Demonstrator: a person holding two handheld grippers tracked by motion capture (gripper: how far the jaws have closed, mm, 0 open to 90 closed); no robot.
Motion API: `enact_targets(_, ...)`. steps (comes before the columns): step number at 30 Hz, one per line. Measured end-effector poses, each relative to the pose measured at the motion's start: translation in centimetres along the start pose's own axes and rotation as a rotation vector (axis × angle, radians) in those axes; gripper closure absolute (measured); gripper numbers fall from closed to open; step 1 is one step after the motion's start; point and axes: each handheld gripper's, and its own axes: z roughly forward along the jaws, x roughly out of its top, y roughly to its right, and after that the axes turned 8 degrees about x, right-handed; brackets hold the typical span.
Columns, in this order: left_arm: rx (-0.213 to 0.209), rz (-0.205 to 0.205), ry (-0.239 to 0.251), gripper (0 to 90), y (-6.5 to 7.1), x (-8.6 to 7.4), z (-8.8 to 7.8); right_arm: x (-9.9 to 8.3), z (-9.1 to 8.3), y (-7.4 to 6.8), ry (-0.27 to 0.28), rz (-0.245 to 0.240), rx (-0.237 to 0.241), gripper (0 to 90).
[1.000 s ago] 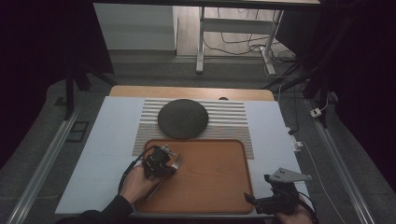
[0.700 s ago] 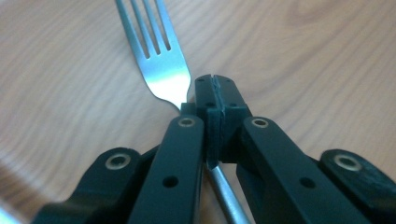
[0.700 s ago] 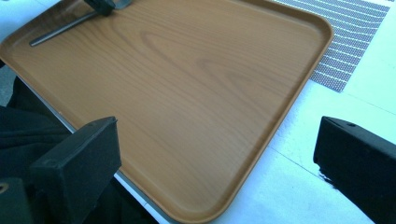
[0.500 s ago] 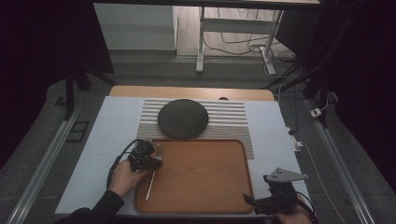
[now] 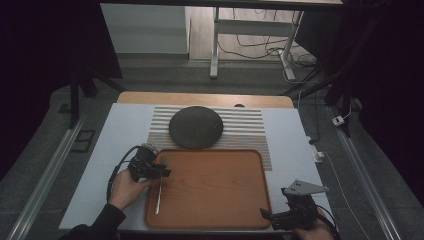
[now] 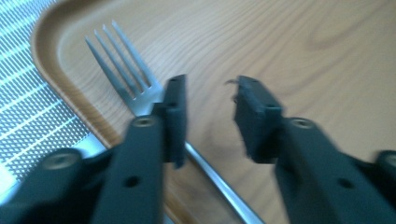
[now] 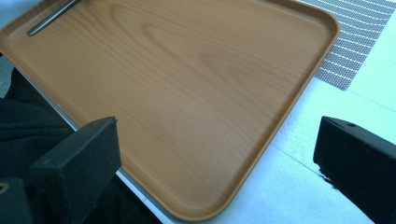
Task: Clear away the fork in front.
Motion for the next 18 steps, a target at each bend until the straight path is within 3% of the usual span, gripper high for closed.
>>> enact_targets(9, -0.057, 0.004, 0.147, 31.3, -0.2, -2.7, -4.3, 0.1, 0.1, -0.1, -0.008, -0.009, 0.001, 0.6)
enact_targets(18, -0.060, -0.001, 0.197, 18.9, 0.2, -6.0, -7.0, 0.1, 0.3, -0.1, -0.023, -0.017, 0.003, 0.6)
